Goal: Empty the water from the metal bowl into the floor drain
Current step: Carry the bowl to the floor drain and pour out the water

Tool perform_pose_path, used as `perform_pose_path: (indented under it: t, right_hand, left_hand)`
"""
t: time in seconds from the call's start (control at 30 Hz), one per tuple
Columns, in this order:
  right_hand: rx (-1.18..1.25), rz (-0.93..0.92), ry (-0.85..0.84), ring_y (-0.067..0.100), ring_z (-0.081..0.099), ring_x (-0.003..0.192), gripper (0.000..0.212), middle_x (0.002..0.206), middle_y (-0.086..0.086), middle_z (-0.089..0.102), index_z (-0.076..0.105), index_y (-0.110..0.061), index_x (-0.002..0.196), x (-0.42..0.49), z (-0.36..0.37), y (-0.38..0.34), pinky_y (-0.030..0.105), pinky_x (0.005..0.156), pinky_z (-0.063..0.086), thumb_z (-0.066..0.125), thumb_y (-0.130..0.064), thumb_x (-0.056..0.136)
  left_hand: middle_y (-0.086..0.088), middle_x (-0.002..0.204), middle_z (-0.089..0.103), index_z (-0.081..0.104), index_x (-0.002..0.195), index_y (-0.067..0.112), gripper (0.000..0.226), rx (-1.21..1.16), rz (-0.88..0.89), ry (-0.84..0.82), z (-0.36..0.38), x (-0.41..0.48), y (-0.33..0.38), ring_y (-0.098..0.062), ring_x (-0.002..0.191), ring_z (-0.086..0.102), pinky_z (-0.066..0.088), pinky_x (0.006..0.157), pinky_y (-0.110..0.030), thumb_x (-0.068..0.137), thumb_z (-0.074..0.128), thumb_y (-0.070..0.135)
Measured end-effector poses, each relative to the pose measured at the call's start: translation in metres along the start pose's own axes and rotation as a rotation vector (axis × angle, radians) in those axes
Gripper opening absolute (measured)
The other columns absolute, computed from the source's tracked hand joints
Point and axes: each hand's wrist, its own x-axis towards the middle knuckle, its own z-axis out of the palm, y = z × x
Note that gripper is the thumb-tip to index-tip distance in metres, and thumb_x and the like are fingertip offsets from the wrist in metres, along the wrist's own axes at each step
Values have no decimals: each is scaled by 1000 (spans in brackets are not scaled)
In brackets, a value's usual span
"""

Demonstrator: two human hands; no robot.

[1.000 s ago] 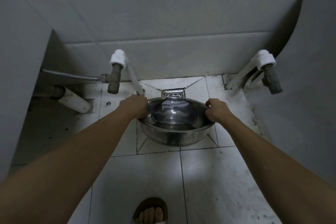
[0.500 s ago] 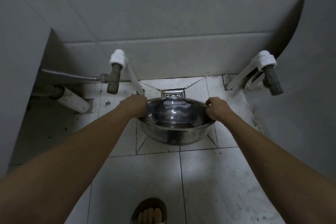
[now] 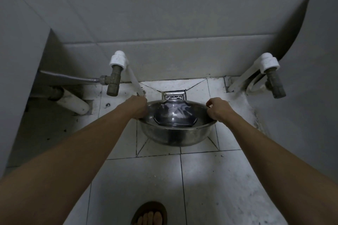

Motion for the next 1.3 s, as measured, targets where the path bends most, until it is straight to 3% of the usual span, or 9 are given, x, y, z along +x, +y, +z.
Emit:
perform_pose_path:
  t: [0.1,0.27,0.5,0.7,0.9,1.0,1.2,1.3]
  right_hand:
    - [12,9,-6,28,57,95,34,122,19,59,57,-2,124,1,-1,-1,38,90,54,48,-5,91]
    - [58,43,9,33,60,107,34,121,20,61,58,0,124,5,-5,-1,39,92,53,48,-7,92]
    - [91,86,14,28,58,89,28,113,21,63,59,2,116,11,-14,-4,32,67,48,47,-9,93]
    - [95,90,43,31,59,94,29,114,21,62,60,2,115,15,-22,-8,35,67,50,47,-9,92]
    - [137,75,53,30,59,93,29,115,23,61,59,4,115,16,-27,-11,38,77,53,46,-9,93]
    - [146,75,63,35,61,102,31,118,23,61,59,5,117,15,-30,-13,39,79,54,45,-8,93]
    - [187,61,82,31,57,93,33,118,21,61,59,4,120,17,-36,-17,41,84,55,43,-7,92]
    - [208,64,102,30,57,90,32,117,21,62,59,3,119,18,-39,-18,42,84,55,44,-6,92]
  left_hand:
    - [-19,127,56,53,127,0,36,-11,-1,-4,0,0,0,-30,104,58,47,79,-31,96,42,14]
    - [-20,127,56,51,129,-1,37,-51,-10,-22,3,-4,3,-31,110,59,42,73,-26,96,44,14]
    - [-20,124,57,54,125,-2,35,-160,-32,-26,6,-5,8,-30,110,59,48,82,-29,95,47,14]
    - [-19,120,61,56,122,-2,33,-235,-33,-34,11,-4,11,-26,93,58,48,80,-29,94,47,12]
    - [-20,118,62,54,122,-2,32,-280,-50,-59,18,-5,13,-22,84,54,49,77,-29,94,48,13]
    - [-21,115,63,54,121,-2,32,-299,-48,-78,18,-7,13,-22,82,54,44,60,-23,95,47,15]
    - [-6,70,50,56,118,-3,29,-364,-69,-134,18,-13,15,-14,58,49,38,48,-19,96,45,13]
    - [-5,65,46,56,116,-3,28,-373,-68,-136,16,-17,17,-12,53,45,34,45,-19,96,45,12]
